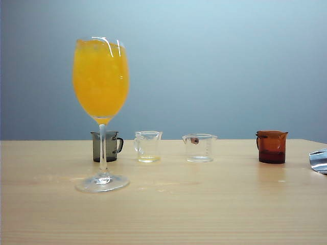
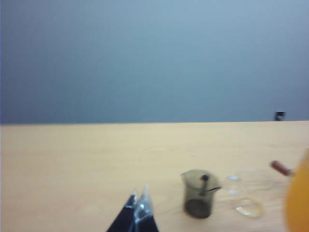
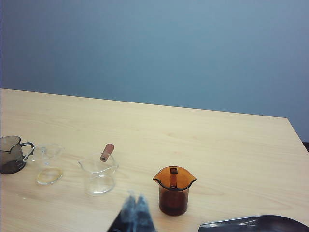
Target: Pick up the third measuring cup from the left, pour the pineapple juice inside into the goblet, and finally put the measuring cup back in its original place.
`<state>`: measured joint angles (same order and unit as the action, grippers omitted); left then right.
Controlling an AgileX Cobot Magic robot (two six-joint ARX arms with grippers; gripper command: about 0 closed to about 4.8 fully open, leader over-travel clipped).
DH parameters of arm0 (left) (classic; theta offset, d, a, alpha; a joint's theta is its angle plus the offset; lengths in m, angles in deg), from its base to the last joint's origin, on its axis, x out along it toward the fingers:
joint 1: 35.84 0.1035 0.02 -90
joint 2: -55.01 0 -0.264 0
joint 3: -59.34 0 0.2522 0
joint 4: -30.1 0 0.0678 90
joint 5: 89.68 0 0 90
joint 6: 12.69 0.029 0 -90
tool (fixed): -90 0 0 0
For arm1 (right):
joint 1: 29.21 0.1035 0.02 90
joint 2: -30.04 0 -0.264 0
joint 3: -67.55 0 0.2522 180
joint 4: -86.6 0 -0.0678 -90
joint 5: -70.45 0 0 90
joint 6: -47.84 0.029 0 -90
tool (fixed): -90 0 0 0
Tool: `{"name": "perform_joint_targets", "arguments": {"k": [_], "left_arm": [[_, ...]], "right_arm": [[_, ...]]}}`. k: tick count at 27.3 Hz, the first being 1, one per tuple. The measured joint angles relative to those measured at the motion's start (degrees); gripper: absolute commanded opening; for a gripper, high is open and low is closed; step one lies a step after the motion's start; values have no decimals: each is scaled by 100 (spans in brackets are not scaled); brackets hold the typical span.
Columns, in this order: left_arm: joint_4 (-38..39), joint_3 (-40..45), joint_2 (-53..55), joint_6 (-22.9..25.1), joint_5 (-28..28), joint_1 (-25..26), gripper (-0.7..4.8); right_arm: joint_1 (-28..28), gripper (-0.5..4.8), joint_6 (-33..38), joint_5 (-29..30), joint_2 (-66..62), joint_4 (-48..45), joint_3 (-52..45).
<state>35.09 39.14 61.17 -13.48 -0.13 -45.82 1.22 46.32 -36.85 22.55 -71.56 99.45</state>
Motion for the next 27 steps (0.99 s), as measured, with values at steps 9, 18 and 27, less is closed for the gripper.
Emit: {"name": "perform_joint_targets", "arguments": {"k": [9,18,27], "left_arm": [[645,428,-603,-273,-321,940,-5],[745,616,-605,-24,-177,909,-5],[730,616,-605,120,289,667,-3]], "right_arm": [[0,-6,0,-2,0,0,0],[0,-5,0,-2,0,0,0],[0,-6,-2,-2,0,0,0]]}}
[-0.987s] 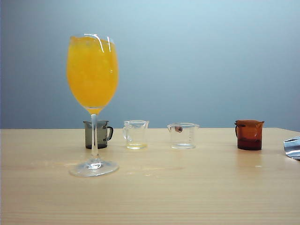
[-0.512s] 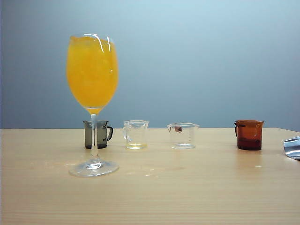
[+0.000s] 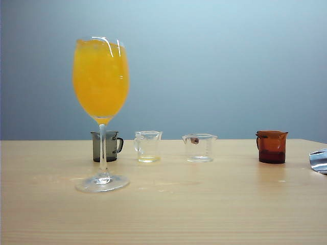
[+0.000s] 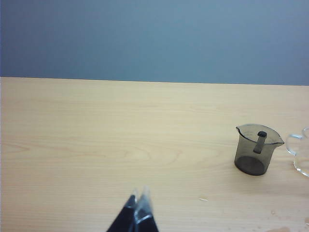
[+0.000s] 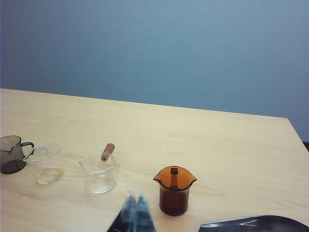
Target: Pick up the third measuring cup from the left, pour the pineapple juice inside into the goblet, and finally put the measuring cup back in its original place.
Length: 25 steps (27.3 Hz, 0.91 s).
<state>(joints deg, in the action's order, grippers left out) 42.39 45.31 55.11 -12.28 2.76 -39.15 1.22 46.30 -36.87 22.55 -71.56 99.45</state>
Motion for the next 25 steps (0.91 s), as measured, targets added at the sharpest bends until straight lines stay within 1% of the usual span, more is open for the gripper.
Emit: {"name": "perform_joint_targets", "arguments": {"k": [22,25], "left_arm": [[2,0,-2,0,17,0,-3],[2,0,-2,0,17,0,-3]], "right_arm": [[0,-5,0,-7,0,2,0],[-11,-5,0,-332,0,-4,-7]]}}
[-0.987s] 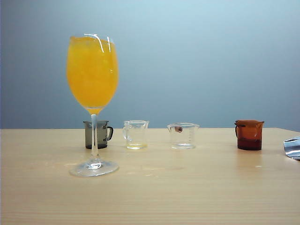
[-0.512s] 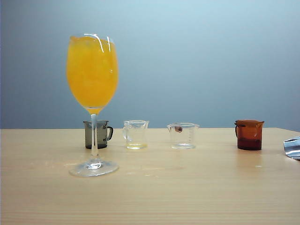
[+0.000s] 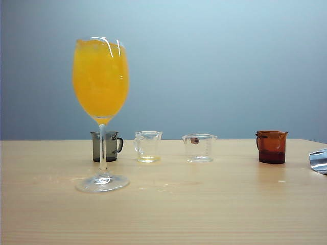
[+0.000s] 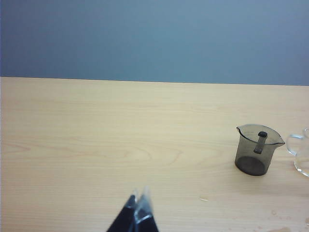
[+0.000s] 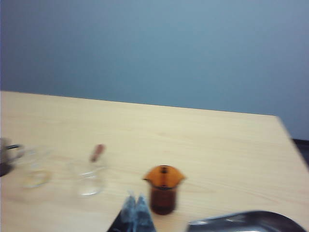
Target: Pick up the third measuring cup from the left, pour the pineapple juice inside into the goblet, and finally put the measuring cup back in its original place.
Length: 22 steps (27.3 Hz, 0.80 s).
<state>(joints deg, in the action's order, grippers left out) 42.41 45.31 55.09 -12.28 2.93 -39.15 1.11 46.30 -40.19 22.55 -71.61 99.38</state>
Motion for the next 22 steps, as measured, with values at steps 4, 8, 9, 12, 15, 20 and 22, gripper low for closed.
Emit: {"name": "perform_joint_targets", "arguments": {"k": [4,8,9,12,15,20,22], "left_arm": [[0,0,2,0,0,0,-3],[0,0,2,0,0,0,-3],[0,0,2,0,0,0,-3],[-2,-2,4,0,0,2,-3],[2,-2,4,0,4,2,-3],[2,-2,4,0,-4,2,-3],[2,-2,4,0,-2,2,-3]], "right_arm": [[-341,-5,0,-11,9,0,-120],[-1064,-6,-2,704,308,17,-433],[-1325,-5,-4,975,468,15,-546],[-2048,-5,-7,1768,730,-13,-785],[-2448,-5,-4,1969,739,-146,-929],[-2717,-5,-7,2013,739,-595,-1357],[-2741,-5,-4,2026,739,-824,-1508]]}}
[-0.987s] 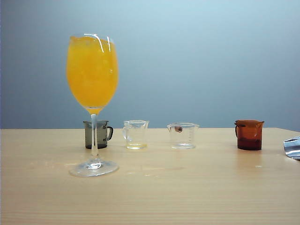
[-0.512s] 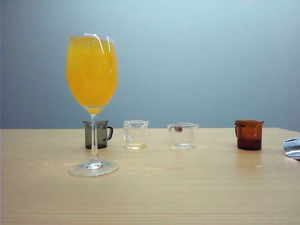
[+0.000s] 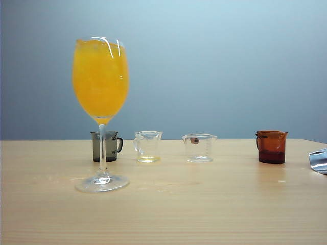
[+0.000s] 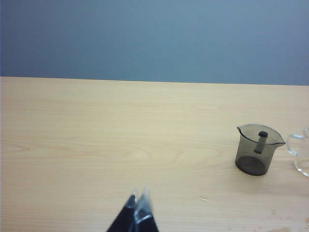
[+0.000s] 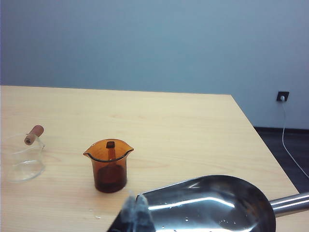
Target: Pick up the third measuring cup from the left, pour the pineapple juice inside into the goblet, and finally put the measuring cup back in its original place.
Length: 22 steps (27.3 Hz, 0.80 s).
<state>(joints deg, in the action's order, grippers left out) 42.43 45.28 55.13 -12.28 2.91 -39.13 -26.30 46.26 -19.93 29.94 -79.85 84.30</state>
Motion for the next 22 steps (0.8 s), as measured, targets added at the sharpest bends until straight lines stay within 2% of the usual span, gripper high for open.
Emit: {"name": "perform_joint_targets", "arguments": {"k": [4,10,15,22], "left_arm": [[0,0,0,0,0,0,-3],[0,0,0,0,-2,0,-3],[0,0,0,0,-2,0,-3],[0,0,-2,0,-2,0,-3]], "right_arm": [[-7,-5,0,-2,0,-313,-271],[-7,-5,42,-2,4,-286,-271],[-7,-5,474,-114,4,-284,-271],[0,-5,479,-114,4,-247,-271]]}}
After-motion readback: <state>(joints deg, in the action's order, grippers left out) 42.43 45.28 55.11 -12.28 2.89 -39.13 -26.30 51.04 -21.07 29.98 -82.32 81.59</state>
